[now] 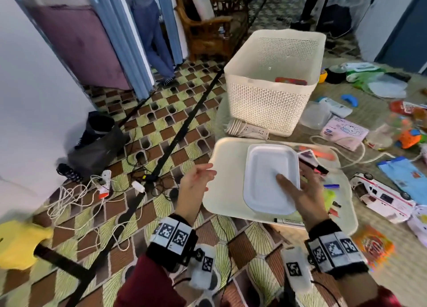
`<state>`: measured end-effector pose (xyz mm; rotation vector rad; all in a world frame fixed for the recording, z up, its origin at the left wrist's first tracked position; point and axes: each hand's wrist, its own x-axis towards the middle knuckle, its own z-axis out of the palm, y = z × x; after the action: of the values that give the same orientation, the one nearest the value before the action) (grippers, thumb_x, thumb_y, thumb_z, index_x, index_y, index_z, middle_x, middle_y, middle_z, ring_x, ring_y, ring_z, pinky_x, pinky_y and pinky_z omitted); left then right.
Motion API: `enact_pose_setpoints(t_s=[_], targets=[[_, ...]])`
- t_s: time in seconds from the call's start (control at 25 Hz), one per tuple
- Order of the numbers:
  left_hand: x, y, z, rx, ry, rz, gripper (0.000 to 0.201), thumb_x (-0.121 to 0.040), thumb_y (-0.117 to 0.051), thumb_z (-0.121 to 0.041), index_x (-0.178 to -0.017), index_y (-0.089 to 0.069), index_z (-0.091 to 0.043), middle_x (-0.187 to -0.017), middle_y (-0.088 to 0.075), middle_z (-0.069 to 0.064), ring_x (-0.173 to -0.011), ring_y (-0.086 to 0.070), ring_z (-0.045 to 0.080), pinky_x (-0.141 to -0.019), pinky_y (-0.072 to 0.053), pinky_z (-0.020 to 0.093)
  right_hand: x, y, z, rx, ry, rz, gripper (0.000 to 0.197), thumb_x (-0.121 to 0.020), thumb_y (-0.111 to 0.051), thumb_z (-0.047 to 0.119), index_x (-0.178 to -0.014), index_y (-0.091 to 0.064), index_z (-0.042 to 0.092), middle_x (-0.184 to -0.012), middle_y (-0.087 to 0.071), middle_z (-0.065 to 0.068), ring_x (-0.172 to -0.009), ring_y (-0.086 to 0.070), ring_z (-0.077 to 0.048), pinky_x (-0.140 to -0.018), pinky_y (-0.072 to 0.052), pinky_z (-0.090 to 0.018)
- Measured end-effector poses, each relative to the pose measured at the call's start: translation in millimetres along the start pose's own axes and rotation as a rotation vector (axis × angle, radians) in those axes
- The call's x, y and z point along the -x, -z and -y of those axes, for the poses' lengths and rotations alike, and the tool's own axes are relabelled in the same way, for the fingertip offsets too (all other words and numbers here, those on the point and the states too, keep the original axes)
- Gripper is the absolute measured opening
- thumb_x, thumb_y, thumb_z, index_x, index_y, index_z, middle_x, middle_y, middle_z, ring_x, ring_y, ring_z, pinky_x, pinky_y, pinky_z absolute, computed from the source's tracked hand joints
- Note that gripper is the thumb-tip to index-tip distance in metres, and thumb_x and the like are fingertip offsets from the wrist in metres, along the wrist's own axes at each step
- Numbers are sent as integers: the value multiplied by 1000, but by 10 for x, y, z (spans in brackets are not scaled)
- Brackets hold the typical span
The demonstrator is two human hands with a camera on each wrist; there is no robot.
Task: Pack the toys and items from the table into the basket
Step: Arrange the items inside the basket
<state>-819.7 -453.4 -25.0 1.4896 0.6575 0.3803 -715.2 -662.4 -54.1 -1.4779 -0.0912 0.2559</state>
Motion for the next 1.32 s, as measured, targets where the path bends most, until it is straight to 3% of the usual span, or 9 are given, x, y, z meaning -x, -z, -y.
enact_pose_setpoints(t_s=[0.16, 0.28, 0.52, 0.64, 0.8, 0.92, 1.08, 1.24, 1.32], targets=[[-172, 115, -74, 27, -26, -2, 18, -90, -54, -3, -106, -64, -3, -100, -69, 13, -89, -63, 14, -62, -48, 11, -35, -100, 0, 21, -8, -41, 48, -82, -70, 23, -126, -52, 25, -101, -67, 6, -90, -65, -17, -72, -54, -34], [-299, 86, -85, 56, -23, -18, 18, -89, -58, -6, -106, -64, -5, -106, -68, 15, -90, -64, 18, -67, -48, 18, -166, -84, 34, 16, 9, -44, 43, -85, -67, 24, -125, -53, 21, -112, -64, 0, -100, -61, -23, -77, -52, -35], [-550, 75, -133, 47, -63, -41, 17, -89, -60, -9, -106, -65, -9, -97, -71, 7, -89, -65, 13, -71, -48, 20, -493, -225, 211, 6, 43, -17, 27, -89, -60, 18, -116, -53, 17, -86, -67, 2, -72, -65, -7, -55, -50, -16], [-683, 128, -216, 23, -91, -32, 17, -91, -57, -10, -106, -64, -13, -97, -71, 3, -91, -66, 10, -69, -48, 14, -652, -362, 239, 2, 59, -3, 21, -93, -54, 19, -114, -54, 15, -74, -67, 6, -66, -63, -3, -55, -49, -14], [-1007, 223, -454, 12, -156, -30, 15, -92, -56, -11, -102, -64, -18, -102, -71, 7, -95, -64, 16, -77, -47, 25, -934, -665, 324, 48, 89, -5, 22, -94, -53, 23, -115, -54, 16, -75, -63, 2, -63, -60, -2, -57, -47, -16], [-1317, 306, -626, 3, -198, -7, 14, -93, -55, -11, -101, -64, -18, -101, -71, 8, -93, -63, 16, -74, -46, 25, -1164, -882, 387, 60, 102, 6, 19, -94, -54, 24, -112, -55, 20, -74, -64, 0, -64, -60, -5, -57, -48, -17], [-1987, 562, -871, -13, -236, 38, 16, -92, -55, -15, -107, -64, -16, -98, -72, -1, -95, -66, 12, -78, -47, 26, -1536, -1358, 482, 50, 141, -16, 23, -96, -49, 25, -118, -49, 20, -86, -65, 2, -72, -59, -1, -58, -47, -12], [-2702, 826, -1086, -60, -292, 135, 20, -91, -57, -15, -111, -62, -13, -103, -70, -3, -95, -64, 5, -75, -45, 15, -1888, -1917, 590, 3, 168, -161, 26, -99, -43, 26, -123, -42, 16, -106, -59, -3, -96, -55, -16, -77, -43, -28], [-3067, 982, -1187, -108, -333, 202, 20, -91, -58, -18, -110, -62, -16, -104, -69, -4, -98, -63, 6, -79, -45, 16, -2028, -2248, 663, -11, 172, -221, 23, -99, -42, 25, -121, -41, 17, -111, -57, -7, -97, -55, -18, -76, -43, -30]])
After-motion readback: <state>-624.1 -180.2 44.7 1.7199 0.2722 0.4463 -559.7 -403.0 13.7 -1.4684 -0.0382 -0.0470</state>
